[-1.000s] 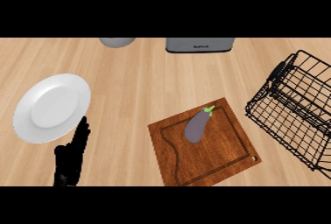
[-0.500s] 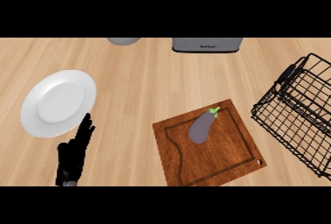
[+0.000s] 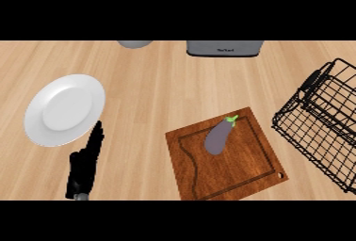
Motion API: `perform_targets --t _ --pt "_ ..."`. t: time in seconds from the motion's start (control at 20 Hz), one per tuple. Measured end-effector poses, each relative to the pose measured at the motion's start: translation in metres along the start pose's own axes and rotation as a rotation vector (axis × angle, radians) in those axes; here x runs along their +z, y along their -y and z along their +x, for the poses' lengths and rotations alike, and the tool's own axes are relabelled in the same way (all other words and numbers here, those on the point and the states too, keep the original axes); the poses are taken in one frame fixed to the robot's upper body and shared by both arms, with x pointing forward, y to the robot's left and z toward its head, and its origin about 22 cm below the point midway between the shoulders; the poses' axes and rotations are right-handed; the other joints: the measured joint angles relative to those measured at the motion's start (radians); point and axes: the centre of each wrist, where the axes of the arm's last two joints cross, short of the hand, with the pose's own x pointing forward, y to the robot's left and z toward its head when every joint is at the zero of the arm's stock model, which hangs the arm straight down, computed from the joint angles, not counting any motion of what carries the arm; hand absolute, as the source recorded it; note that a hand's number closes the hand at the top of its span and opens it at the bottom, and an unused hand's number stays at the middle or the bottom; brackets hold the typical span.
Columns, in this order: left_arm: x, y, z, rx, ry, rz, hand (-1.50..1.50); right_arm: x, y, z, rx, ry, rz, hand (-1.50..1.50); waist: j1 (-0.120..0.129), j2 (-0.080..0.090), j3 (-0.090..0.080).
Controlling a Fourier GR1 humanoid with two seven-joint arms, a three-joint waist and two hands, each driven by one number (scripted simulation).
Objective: Pick the tomato from the cutting board and place it in the tiered basket
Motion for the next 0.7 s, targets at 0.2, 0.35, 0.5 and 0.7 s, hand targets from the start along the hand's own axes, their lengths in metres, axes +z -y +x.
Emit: perform_targets --t 0.2,0.35,0.5,0.7 --pt "-0.001 0.001 0.001 0.006 -0.006 -0.006 0.0 -0.019 -0.026 0.002 0.032 -0.025 0.013 1.5 0.002 0.001 0.0" --pt "-0.001 -0.006 0.002 0.005 -0.006 -0.001 0.0 -0.031 -0.046 0.002 0.032 -0.045 0.024 1.5 -0.001 0.0 0.0" --pt "-0.002 -0.007 0.004 -0.001 -0.01 -0.002 0.0 -0.043 -0.068 -0.006 0.01 -0.058 0.037 1.5 -0.004 0.0 0.0" --pt "0.001 -0.009 -0.001 0.002 -0.011 -0.003 0.0 -0.05 -0.089 -0.01 -0.135 -0.096 0.073 -1.5 -0.005 -0.001 0.0"
